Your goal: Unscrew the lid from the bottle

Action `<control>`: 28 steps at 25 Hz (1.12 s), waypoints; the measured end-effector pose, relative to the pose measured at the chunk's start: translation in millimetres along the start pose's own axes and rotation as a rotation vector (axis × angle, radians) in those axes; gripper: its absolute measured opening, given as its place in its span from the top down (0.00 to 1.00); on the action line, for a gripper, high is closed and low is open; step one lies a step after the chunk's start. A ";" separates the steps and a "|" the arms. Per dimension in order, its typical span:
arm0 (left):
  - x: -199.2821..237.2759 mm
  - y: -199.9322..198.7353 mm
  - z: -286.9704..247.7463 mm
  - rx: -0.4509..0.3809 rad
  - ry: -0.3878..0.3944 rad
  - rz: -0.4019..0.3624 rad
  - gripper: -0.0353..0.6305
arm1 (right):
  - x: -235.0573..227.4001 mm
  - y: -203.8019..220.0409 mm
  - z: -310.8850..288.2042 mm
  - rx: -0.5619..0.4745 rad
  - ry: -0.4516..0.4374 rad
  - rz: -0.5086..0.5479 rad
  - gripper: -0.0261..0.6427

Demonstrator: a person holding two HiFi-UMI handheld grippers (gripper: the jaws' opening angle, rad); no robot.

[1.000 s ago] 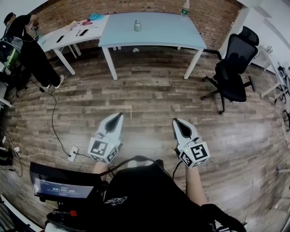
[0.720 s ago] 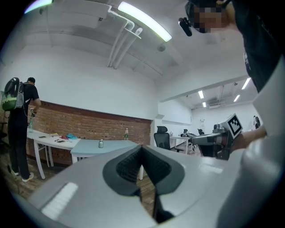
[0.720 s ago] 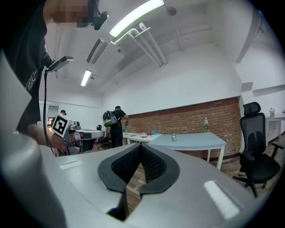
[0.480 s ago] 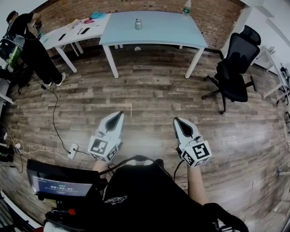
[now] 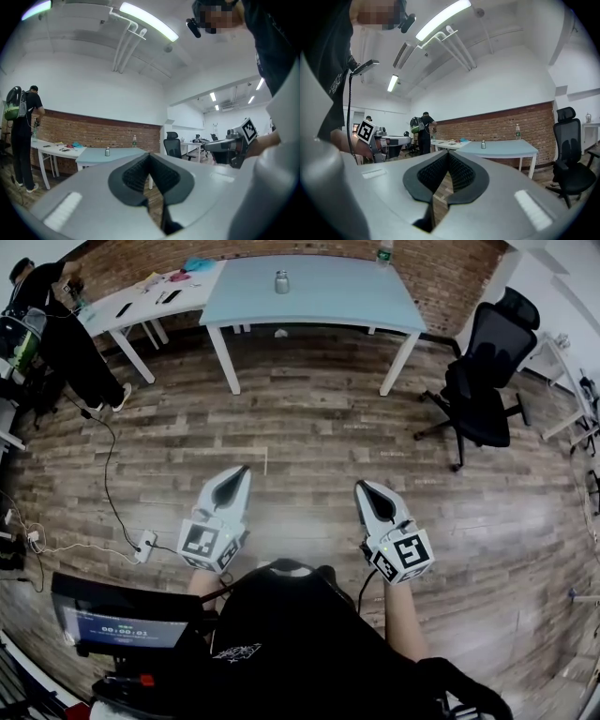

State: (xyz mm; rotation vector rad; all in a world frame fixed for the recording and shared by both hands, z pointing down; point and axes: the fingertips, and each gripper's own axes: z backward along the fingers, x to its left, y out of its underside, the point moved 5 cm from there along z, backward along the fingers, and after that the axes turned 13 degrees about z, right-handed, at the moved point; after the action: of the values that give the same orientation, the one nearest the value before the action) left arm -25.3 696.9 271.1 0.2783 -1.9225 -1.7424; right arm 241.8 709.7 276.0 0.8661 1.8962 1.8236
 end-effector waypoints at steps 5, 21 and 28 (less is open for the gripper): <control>-0.1 -5.9 -2.5 -0.013 -0.005 0.002 0.95 | 0.5 -6.1 -1.6 -0.004 -0.009 0.002 0.96; 1.6 -0.3 -5.3 -0.003 -0.014 0.012 0.95 | -5.0 0.4 -2.2 0.010 0.001 -0.008 0.96; 12.5 -1.7 -17.4 -0.003 -0.010 0.018 0.95 | -11.8 -1.9 -14.9 0.010 0.004 0.001 0.96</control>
State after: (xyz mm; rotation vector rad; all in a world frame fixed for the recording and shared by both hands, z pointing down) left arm -27.4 675.6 273.1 0.2507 -1.9236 -1.7376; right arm 240.6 690.8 273.8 0.8679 1.9095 1.8187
